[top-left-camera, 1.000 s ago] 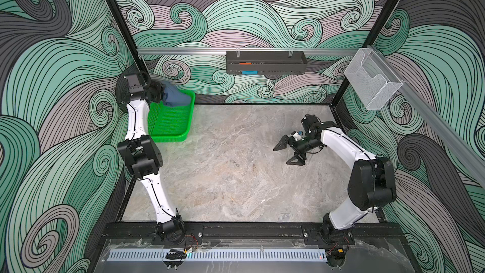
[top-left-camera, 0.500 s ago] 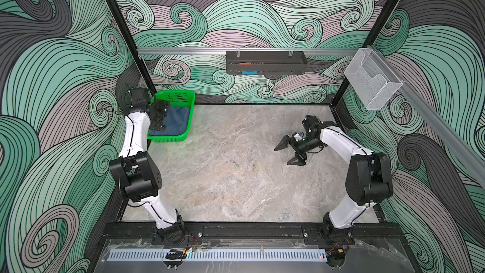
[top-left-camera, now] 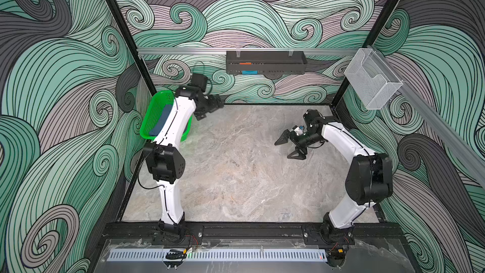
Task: Fold and stack t-shirts
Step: Reset both arms
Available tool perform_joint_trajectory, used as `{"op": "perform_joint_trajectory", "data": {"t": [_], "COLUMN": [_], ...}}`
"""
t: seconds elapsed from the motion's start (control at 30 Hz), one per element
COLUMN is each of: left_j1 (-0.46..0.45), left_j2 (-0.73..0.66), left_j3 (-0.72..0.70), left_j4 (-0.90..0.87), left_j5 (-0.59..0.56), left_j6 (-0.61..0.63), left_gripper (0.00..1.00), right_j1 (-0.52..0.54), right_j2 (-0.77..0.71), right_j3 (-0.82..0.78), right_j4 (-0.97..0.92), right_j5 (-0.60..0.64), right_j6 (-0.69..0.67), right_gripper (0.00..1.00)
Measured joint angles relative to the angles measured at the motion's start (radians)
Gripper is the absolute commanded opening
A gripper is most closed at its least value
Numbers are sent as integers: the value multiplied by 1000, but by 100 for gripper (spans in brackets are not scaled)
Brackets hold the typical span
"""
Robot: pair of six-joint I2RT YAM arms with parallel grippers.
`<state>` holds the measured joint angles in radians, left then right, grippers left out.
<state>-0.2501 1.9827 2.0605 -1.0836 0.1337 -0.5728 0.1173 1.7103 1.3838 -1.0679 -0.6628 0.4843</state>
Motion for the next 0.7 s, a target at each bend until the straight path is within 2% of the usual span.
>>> {"op": "perform_joint_trajectory", "data": {"t": [0.1,0.2,0.37,0.47,0.53,0.6,0.7], "left_j1": [-75,-61,-26,-8,15,58,148], "left_j2": [-34,-47,-126,-153,-152,-152,-165], "left_j3": [-189,-291,-359,-336,-310,-311,-392], "left_j4": [-9,-26,16,45,107,191,359], "left_j5": [-13,-42,-175,-243,-227,-159,-47], "left_j6": [45,76,82,27,11,6,20], "left_gripper": [99,99,99,99,99,99,99], "right_j1": [0,-6,-80,-157,-213,-266,-337], "right_j2": [-1,-6,8,63,83,77,58], "right_j3": [45,78,101,126,117,85,16], "right_j4": [-35,-58,-87,-66,-5,80,213], "right_j5": [85,207,356,415,416,413,411], "right_j6": [-36,-82,-138,-149,-148,-132,-73], "right_gripper": [99,99,99,99,99,99,99]}}
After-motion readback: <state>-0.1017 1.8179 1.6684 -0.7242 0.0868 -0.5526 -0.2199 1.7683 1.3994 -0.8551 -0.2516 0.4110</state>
